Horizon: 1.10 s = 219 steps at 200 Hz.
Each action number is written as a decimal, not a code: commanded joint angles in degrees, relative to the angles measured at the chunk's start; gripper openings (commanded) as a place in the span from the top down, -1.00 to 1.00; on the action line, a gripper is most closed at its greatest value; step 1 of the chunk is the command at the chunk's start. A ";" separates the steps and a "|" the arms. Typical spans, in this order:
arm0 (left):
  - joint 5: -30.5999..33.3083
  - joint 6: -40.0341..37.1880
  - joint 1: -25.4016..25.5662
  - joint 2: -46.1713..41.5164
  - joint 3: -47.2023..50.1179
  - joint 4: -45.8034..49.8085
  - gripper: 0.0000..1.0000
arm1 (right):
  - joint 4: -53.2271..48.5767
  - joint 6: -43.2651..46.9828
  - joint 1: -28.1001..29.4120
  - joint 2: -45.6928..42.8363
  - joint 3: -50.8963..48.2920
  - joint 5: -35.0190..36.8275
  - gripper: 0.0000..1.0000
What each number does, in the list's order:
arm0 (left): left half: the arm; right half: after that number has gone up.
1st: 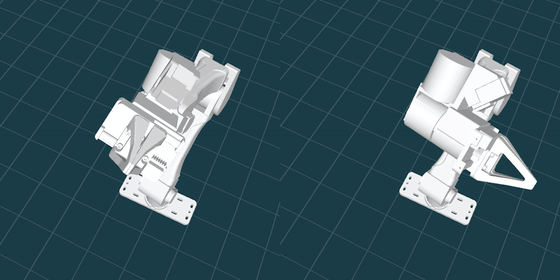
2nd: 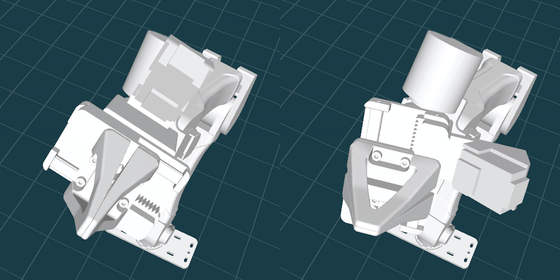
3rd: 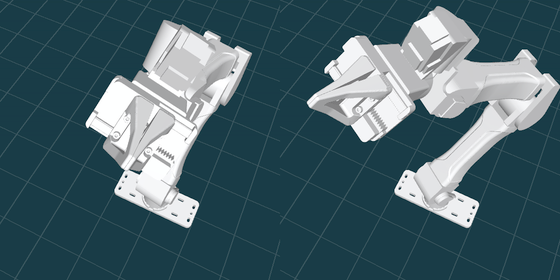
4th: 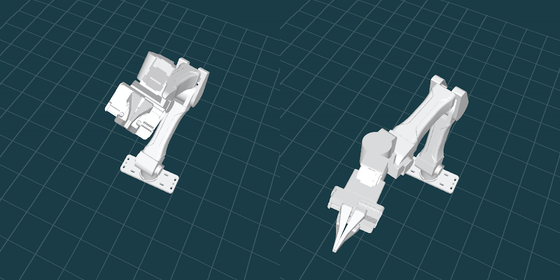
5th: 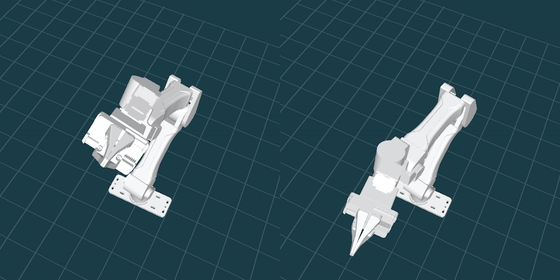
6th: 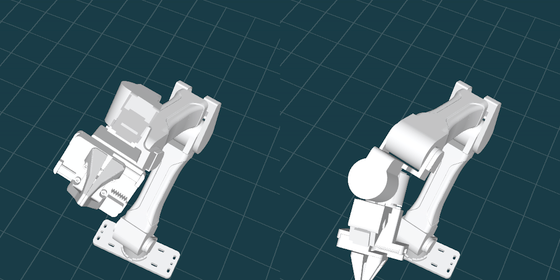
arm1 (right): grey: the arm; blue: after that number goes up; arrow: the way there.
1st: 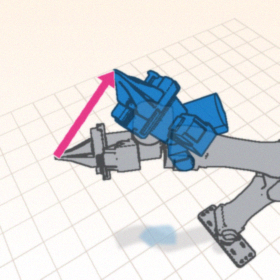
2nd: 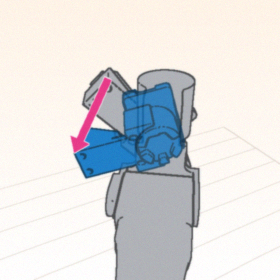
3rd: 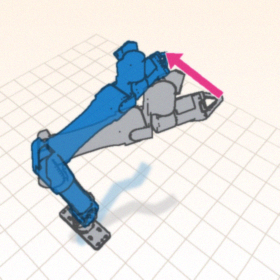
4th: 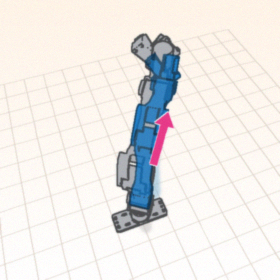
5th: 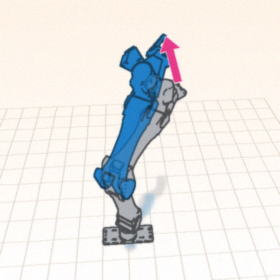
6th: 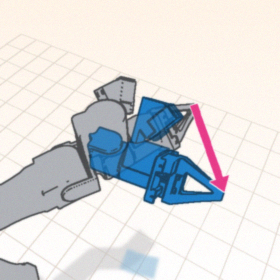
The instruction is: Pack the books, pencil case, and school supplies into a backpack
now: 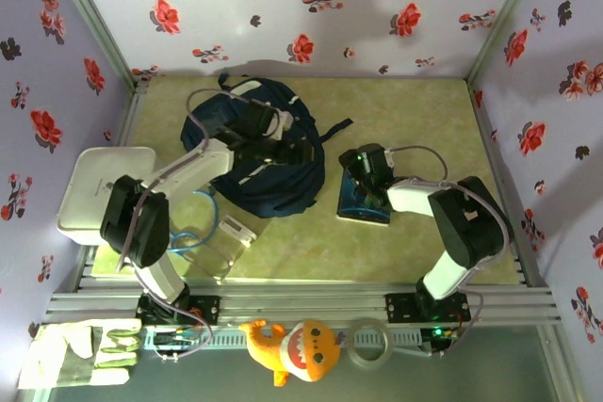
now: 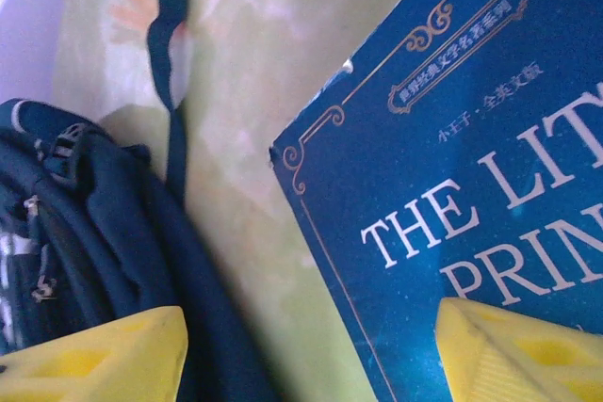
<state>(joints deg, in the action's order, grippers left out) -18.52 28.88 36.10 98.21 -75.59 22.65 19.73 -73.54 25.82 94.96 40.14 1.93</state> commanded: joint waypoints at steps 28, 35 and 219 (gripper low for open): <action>-2.12 4.08 6.60 5.94 -4.33 0.22 -0.87 | -11.70 8.40 -3.60 -8.84 1.35 -1.68 -0.43; -2.12 5.01 7.28 7.20 -5.16 -0.33 -0.86 | -15.88 10.41 -4.14 -10.99 1.75 0.01 -0.43; 4.00 7.50 13.39 33.55 -29.31 10.64 -0.02 | -40.07 32.75 -9.20 -13.19 1.40 5.79 0.34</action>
<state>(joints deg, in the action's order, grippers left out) -16.25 37.82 48.99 130.45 -102.26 29.30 -21.12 -41.50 16.88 80.88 41.01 9.37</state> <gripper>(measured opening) 0.527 0.337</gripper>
